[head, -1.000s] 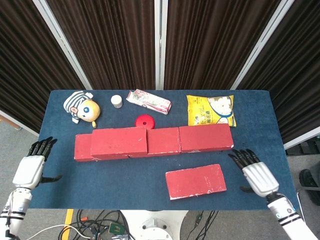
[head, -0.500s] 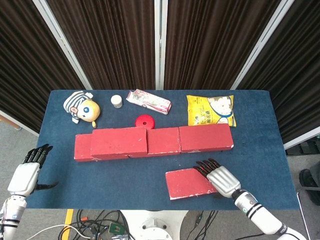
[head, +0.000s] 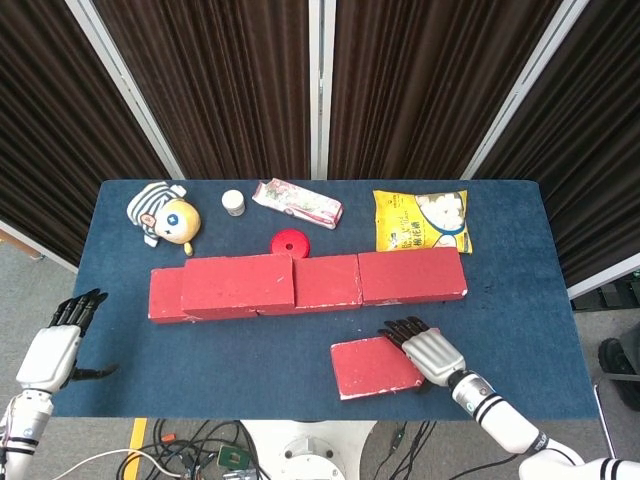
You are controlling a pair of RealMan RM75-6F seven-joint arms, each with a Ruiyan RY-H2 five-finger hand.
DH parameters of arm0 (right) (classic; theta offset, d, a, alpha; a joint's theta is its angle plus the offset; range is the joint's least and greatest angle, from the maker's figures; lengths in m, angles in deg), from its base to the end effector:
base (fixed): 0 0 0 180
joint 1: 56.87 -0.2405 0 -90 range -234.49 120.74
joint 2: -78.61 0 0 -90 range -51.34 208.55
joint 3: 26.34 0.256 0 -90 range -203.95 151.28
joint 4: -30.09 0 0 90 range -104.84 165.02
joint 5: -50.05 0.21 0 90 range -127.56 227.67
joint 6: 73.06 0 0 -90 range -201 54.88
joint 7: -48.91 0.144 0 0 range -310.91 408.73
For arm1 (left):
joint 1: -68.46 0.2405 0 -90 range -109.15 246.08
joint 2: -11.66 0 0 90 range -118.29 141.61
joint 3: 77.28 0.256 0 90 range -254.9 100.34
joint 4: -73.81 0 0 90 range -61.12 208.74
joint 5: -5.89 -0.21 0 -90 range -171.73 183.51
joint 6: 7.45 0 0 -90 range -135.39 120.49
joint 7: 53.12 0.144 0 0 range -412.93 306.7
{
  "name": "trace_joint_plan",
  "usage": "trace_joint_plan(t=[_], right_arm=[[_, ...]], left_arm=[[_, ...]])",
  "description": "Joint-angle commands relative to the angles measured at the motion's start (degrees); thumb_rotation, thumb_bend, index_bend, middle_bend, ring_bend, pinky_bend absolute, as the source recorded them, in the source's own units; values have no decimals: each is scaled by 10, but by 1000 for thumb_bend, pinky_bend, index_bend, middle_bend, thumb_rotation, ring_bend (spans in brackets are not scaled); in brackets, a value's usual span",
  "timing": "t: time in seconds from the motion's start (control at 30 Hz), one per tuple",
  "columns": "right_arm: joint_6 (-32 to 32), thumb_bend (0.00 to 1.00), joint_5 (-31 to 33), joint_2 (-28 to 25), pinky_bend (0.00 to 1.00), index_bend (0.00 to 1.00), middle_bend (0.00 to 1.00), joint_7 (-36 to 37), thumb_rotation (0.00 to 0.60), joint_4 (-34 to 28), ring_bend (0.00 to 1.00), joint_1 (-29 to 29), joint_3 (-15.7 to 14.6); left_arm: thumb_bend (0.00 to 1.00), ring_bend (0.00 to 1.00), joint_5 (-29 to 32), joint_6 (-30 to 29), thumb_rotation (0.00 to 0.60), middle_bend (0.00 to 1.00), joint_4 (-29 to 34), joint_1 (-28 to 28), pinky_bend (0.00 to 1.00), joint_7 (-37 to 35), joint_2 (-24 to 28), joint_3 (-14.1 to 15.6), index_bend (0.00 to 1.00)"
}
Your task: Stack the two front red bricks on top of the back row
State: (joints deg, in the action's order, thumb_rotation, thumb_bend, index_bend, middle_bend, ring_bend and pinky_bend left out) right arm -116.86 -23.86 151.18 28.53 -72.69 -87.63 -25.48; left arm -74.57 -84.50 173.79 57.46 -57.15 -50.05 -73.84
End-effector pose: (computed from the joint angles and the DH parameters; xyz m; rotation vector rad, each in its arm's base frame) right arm -0.2037 -0.2381 0.0079 2.1741 -1.0841 0.6243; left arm -0.2977 0.1838 0.1322 -1.4477 -1.1905 -0.8785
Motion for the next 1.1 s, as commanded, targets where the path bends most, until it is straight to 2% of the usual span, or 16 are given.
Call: trace_joint_plan(t=[0.03,0.87,1.1], right_arm=[[9,0,13,6,0,0,0,0,600,5,0,-9,-2],[17,0,55,31,0,0,0,3,600,26,0,-47,-25],[-4,3,48,38,0,0,64,9,600,30,7,-43,-27]], left_arm=[[0,0,0,2,600,0,0,1,0,-1,1,-2,35],[0,0,-4,14,600,0,-9,11,0,-8,-4,-18,36],[0,0,-4,15,600,0,-14,14,0,-14,-7,-21,35]])
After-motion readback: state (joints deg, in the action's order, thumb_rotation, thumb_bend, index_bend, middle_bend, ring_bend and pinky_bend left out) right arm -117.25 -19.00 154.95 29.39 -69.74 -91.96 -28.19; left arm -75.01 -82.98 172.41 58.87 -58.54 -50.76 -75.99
